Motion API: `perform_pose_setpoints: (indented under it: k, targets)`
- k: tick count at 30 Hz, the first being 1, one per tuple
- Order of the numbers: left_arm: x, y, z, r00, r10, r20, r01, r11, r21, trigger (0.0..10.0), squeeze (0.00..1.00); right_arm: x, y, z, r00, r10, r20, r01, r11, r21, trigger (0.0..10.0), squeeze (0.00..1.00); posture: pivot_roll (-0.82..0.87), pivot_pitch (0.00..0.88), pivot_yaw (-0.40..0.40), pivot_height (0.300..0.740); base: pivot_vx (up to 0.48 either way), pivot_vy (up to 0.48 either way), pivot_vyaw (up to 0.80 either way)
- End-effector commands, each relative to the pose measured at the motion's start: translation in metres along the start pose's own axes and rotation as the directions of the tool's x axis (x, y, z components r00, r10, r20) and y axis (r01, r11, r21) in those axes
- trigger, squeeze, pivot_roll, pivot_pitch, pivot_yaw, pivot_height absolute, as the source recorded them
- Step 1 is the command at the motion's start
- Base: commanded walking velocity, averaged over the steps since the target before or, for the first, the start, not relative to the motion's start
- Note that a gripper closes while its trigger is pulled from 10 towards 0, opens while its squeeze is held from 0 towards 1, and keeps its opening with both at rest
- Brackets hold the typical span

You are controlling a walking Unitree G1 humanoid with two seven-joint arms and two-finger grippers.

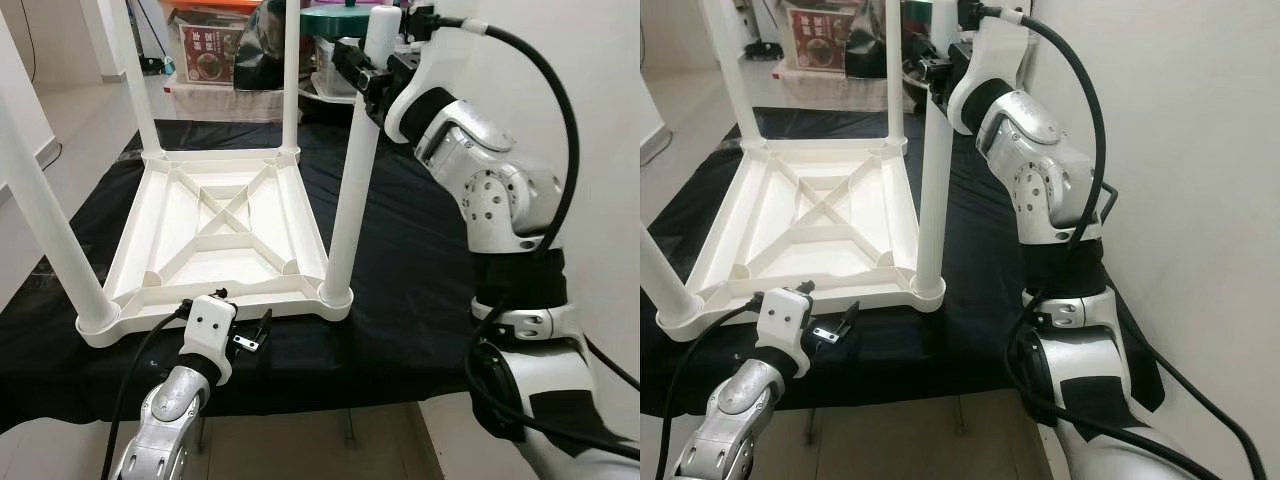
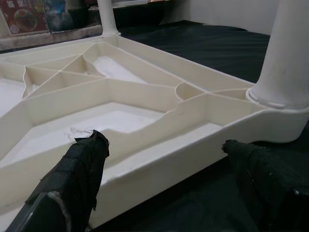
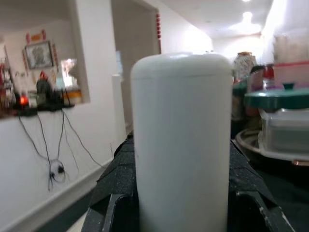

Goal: Building children table

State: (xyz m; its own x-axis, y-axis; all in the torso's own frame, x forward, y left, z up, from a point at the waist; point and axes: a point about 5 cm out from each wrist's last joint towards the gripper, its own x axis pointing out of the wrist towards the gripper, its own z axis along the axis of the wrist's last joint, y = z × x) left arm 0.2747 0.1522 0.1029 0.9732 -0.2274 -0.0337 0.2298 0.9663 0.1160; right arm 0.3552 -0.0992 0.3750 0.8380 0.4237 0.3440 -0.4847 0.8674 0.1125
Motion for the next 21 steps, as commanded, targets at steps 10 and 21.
perform_pose_setpoints:
  k: [10, 21]
  targets:
    - [-0.002, -0.004, -0.003, 1.0, -0.018, -0.014, 0.018, 1.0, 0.005, 10.0, 0.0, -0.044, -0.105, -0.071, 0.748, -0.604, -0.276, 0.639, 0.542, 0.545, 0.0, 0.0, 0.07, 0.0, -0.082, 0.74, 0.0, 0.0, 0.0]
    - [0.002, -0.008, 0.004, 0.999, -0.049, 0.016, 0.049, 0.999, 0.015, 10.0, 0.0, -0.083, -0.1, -0.152, 0.57, -0.631, -0.526, 0.812, 0.333, 0.48, 0.0, 0.0, 0.07, 0.0, -0.077, 0.74, 0.0, 0.0, 0.0]
